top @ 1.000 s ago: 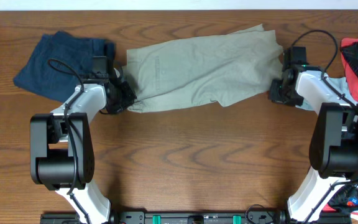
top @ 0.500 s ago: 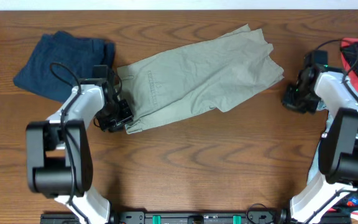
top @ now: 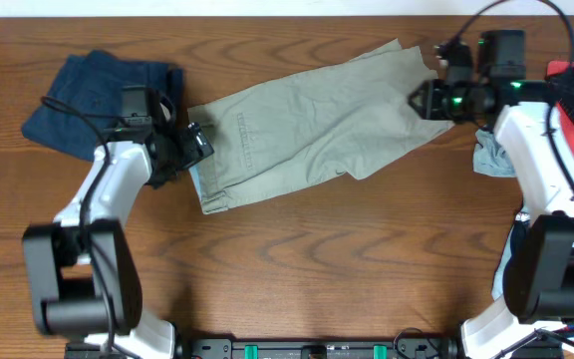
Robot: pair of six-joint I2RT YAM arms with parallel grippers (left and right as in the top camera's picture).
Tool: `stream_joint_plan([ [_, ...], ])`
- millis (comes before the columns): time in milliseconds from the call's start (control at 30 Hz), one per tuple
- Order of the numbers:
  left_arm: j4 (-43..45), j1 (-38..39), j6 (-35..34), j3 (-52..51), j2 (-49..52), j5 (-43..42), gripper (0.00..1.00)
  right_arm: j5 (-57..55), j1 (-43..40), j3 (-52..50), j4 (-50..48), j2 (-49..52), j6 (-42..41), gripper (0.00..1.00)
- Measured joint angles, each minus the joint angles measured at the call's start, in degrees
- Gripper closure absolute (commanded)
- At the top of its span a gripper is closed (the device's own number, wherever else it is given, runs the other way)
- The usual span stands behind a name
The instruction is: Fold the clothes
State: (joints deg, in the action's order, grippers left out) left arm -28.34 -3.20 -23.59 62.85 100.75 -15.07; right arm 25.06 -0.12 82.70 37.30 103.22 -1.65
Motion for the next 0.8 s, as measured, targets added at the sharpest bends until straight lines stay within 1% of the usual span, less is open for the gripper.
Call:
stream_joint_plan([
  [100, 0.7, 0.0, -0.8, 0.0, 4.6, -2.3, 0.01, -0.1, 3.3, 0.0, -1.9, 0.2, 1.4, 0.59],
  [133, 0.7, 0.0, -1.2, 0.5, 5.6, -3.3, 0.02, -0.3, 4.1, 0.0, -2.6, 0.2, 1.6, 0.59],
  [167, 2.4, 0.0, -1.3, 0.8, 5.7, -4.9, 0.07, -0.8, 5.1, 0.0, -3.3, 0.3, 1.9, 0.59],
  [200, 3.0, 0.0, -1.7, 0.9, 6.2, -6.1, 0.13, -1.3, 5.9, 0.0, -3.9, 0.4, 2.1, 0.58],
  [233, 3.0, 0.1, -1.9, 1.2, 6.8, -7.3, 0.23, -1.8, 6.6, 0.0, -4.7, 0.5, 2.3, 0.58],
  [267, 3.5, 0.0, -1.9, 1.3, 7.2, -8.9, 0.41, -2.4, 7.3, 0.0, -5.5, 0.6, 2.4, 0.59],
  [300, 3.3, 0.1, -2.2, 1.4, 7.6, -10.3, 0.50, -2.9, 7.7, 0.0, -6.0, 0.7, 2.4, 0.59],
  [333, 3.4, 0.3, -2.0, 1.4, 7.9, -11.4, 0.61, -3.1, 8.1, 0.0, -6.6, 0.9, 2.5, 0.61],
  [367, 3.3, 0.5, -2.0, 1.4, 8.6, -12.2, 0.70, -3.5, 8.5, 0.0, -7.0, 1.2, 2.6, 0.64],
  [400, 3.3, 0.8, -2.0, 1.3, 9.1, -13.4, 0.78, -3.8, 8.7, 0.0, -7.1, 1.5, 2.7, 0.67],
  [433, 3.2, 1.1, -1.9, 1.3, 9.4, -14.0, 0.82, -4.0, 8.9, 0.0, -7.1, 2.1, 2.8, 0.70],
  [467, 2.9, 1.3, -1.5, 1.2, 9.6, -15.1, 0.89, -4.1, 9.2, 0.0, -7.1, 2.5, 2.9, 0.71],
  [500, 2.6, 1.4, -1.0, 1.0, 9.6, -16.3, 0.94, -4.2, 9.5, 0.0, -7.0, 3.2, 2.8, 0.74],
  [533, 1.9, 1.5, -0.6, 0.9, 9.6, -17.0, 0.94, -4.0, 9.8, 0.0, -6.9, 3.9, 2.9, 0.78],
  [567, 1.1, 1.4, 0.1, 0.7, 9.1, -18.1, 0.94, -3.6, 10.3, 0.0, -6.7, 4.8, 2.8, 0.80],
  [667, -2.5, 0.4, 1.1, 0.3, 6.4, -19.7, 0.94, -1.8, 11.8, 0.0, -5.3, 7.7, 3.2, 0.80],
  [800, -7.2, -2.5, 1.3, -0.1, -3.4, -20.8, 0.94, 1.9, 14.4, 0.0, -2.9, 12.9, 4.2, 0.82],
])
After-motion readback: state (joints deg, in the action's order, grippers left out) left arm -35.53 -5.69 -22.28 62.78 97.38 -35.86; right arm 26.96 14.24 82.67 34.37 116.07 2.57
